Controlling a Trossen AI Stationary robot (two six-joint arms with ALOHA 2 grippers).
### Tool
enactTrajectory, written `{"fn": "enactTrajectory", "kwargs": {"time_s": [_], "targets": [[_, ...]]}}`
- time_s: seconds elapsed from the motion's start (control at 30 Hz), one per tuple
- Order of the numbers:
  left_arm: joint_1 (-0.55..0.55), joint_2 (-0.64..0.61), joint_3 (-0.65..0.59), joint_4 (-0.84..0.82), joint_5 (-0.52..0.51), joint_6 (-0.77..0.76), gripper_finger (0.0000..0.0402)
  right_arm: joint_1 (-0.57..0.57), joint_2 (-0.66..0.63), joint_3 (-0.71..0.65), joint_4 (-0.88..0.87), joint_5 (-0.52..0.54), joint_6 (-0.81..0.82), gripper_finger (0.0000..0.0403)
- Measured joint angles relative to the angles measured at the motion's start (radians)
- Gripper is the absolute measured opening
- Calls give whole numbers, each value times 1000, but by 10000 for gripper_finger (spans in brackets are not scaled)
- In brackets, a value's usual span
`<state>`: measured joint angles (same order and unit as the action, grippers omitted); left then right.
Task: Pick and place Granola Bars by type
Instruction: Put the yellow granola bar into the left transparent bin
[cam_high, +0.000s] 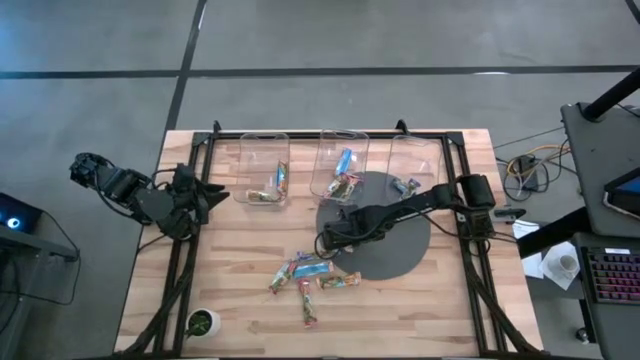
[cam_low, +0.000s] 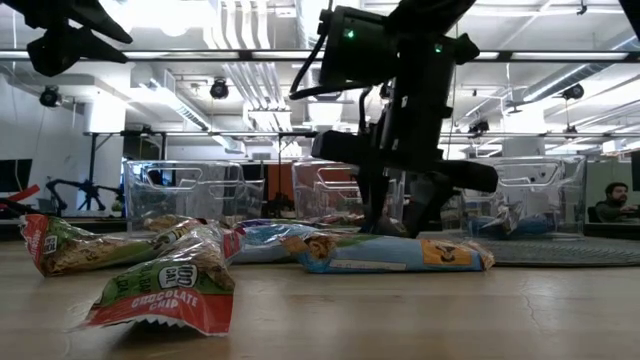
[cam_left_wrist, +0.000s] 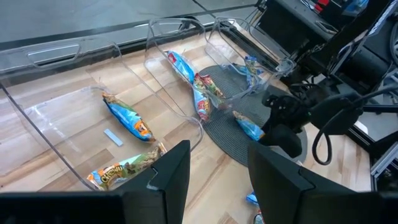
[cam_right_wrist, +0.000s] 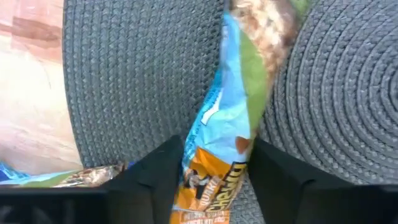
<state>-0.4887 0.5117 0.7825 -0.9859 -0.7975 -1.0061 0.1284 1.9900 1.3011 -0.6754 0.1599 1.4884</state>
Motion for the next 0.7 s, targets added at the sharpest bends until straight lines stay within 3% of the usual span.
{"fn": "enactTrajectory", "kwargs": {"time_s": [0.3, 0.5, 0.7], "targets": [[0, 0, -1, 0, -1, -5, 142, 22, -89, -2, 17, 0, -85, 42], [0, 0, -3, 1, -1, -5, 142, 5, -169, 64, 201, 21, -329, 39], [0, 0, -3, 11, -13, -5, 142, -143, -128, 204, 363, -2, -449, 51]]}}
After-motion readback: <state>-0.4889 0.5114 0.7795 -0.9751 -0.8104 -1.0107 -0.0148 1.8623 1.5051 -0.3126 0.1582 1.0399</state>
